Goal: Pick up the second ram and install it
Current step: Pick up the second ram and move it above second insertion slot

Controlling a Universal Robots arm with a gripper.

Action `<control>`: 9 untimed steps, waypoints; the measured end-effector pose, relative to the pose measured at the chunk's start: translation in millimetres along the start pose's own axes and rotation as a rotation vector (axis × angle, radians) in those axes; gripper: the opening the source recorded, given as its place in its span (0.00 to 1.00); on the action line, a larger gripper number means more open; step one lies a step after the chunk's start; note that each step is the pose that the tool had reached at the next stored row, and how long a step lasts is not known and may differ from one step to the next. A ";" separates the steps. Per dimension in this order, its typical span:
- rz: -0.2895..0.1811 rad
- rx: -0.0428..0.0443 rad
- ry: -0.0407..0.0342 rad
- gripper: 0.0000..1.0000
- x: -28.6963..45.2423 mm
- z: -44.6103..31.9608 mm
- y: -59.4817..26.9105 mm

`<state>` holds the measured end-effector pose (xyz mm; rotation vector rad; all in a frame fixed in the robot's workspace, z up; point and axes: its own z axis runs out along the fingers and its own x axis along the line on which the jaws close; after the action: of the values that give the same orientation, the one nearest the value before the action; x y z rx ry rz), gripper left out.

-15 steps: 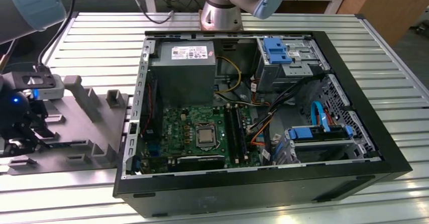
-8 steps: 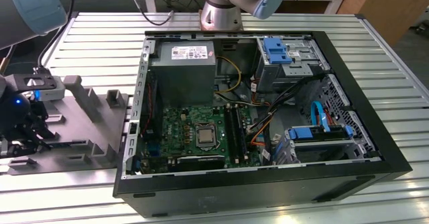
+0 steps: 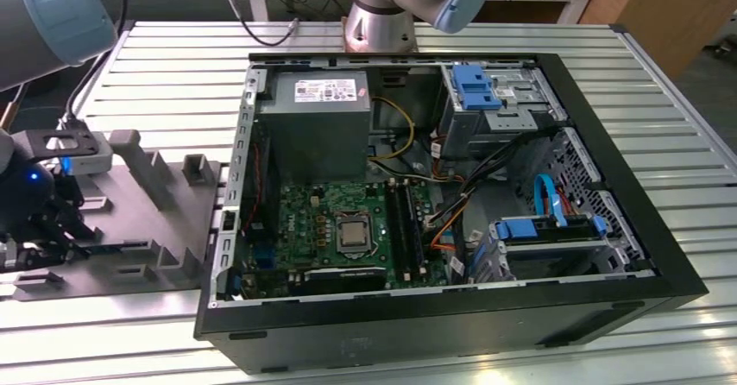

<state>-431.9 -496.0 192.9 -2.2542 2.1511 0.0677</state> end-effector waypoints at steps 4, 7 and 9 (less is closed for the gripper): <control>-0.001 -0.0005 0.0014 0.36 0.2 1.0 0.0; -0.001 -0.0002 0.0012 0.36 0.1 1.2 0.0; -0.002 -0.0003 0.0012 0.36 0.2 1.1 0.0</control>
<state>-431.9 -496.1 191.7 -2.2567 2.1500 0.0666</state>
